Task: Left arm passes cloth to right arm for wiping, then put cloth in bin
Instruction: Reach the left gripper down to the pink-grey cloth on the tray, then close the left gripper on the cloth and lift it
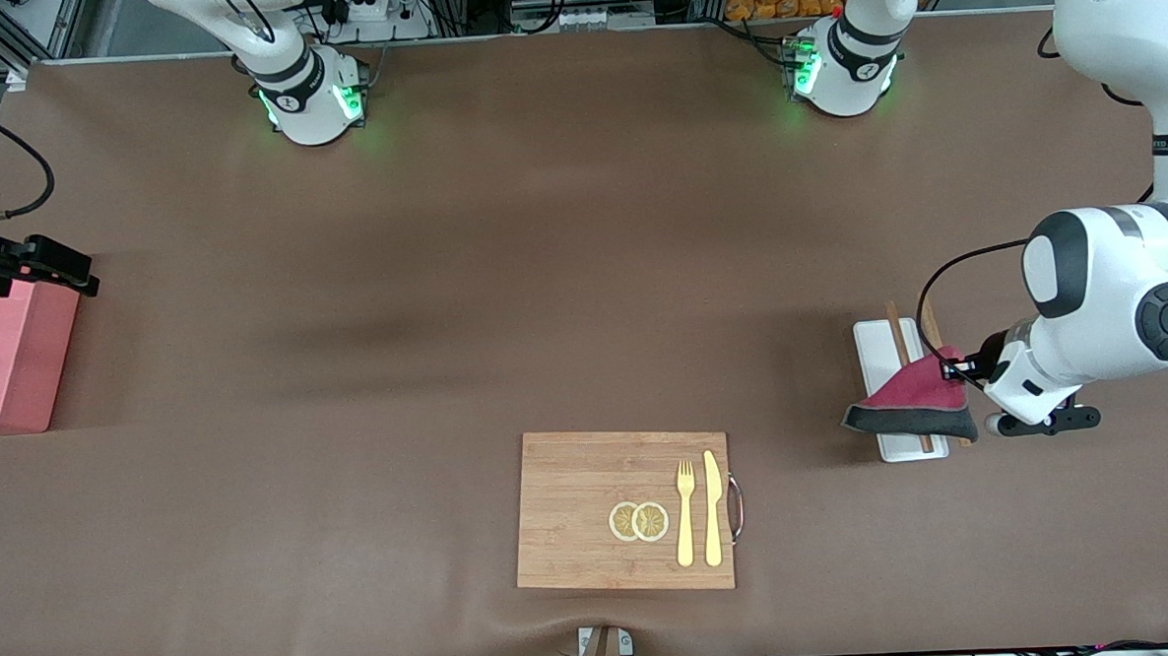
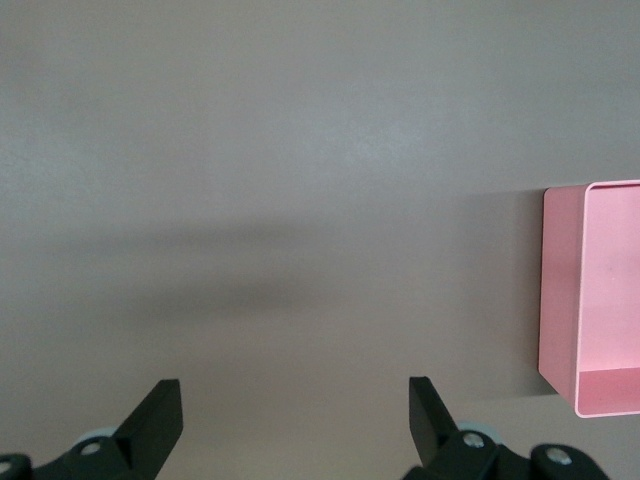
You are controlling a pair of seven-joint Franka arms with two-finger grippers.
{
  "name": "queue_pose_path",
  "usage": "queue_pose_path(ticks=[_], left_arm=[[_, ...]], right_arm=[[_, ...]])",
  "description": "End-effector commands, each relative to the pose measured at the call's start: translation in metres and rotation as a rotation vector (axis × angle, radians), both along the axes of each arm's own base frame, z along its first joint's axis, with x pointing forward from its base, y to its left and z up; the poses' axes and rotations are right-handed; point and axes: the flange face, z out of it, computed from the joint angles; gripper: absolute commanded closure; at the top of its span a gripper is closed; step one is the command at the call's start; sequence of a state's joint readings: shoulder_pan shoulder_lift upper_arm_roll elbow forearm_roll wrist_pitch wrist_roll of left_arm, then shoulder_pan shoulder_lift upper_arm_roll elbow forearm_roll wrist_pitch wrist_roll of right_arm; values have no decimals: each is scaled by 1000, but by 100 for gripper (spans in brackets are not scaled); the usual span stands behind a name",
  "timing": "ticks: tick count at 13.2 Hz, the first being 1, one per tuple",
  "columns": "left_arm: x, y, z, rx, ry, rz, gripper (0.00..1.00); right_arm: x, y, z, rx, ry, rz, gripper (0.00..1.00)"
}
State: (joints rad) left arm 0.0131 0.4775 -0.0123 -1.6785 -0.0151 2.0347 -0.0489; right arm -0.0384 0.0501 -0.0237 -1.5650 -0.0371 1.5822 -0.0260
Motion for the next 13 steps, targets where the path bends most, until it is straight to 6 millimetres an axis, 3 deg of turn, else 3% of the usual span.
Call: queue_pose_path(ticks=[1, 3, 6, 8, 11, 13], left_arm=[[7, 1, 4, 8, -6, -9, 100], [5, -10, 33, 4, 7, -19, 100], [5, -45, 100, -7, 49, -43, 100], [0, -72, 116, -7, 87, -27, 100], [-22, -157, 131, 8, 99, -42, 100], [-39, -214, 159, -9, 59, -92, 100]], right_arm=[[0, -4, 1, 15, 2, 5, 0], [0, -4, 1, 16, 3, 5, 0], [0, -3, 1, 16, 3, 6, 0], [0, -3, 2, 15, 3, 4, 0], [-7, -2, 0, 68, 50, -30, 0], [-14, -12, -3, 169, 99, -148, 0]])
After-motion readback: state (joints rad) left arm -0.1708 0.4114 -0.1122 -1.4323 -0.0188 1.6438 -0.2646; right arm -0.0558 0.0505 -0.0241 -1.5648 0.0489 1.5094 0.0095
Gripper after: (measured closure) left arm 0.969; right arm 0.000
